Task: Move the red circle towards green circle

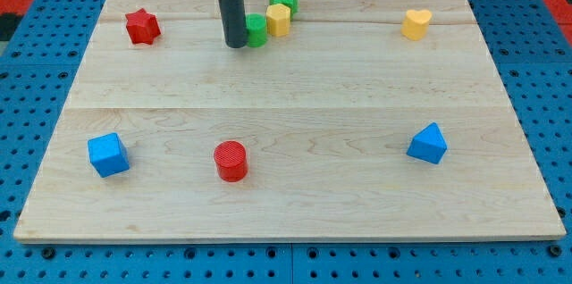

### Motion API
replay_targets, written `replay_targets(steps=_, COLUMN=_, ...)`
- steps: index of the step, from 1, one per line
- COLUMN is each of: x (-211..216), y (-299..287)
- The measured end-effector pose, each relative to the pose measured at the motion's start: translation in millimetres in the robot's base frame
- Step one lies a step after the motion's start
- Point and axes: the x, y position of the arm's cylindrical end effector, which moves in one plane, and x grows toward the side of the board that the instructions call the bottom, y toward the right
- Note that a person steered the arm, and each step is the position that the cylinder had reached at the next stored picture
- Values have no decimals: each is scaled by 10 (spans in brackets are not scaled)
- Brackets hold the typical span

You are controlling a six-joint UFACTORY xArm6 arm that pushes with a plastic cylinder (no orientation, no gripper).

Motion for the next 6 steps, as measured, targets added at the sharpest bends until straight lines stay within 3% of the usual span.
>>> replay_targets(steps=2, x=143, y=196)
replay_targets(steps=4, x=1099, y=53)
replay_targets(steps=6, x=2216, y=973)
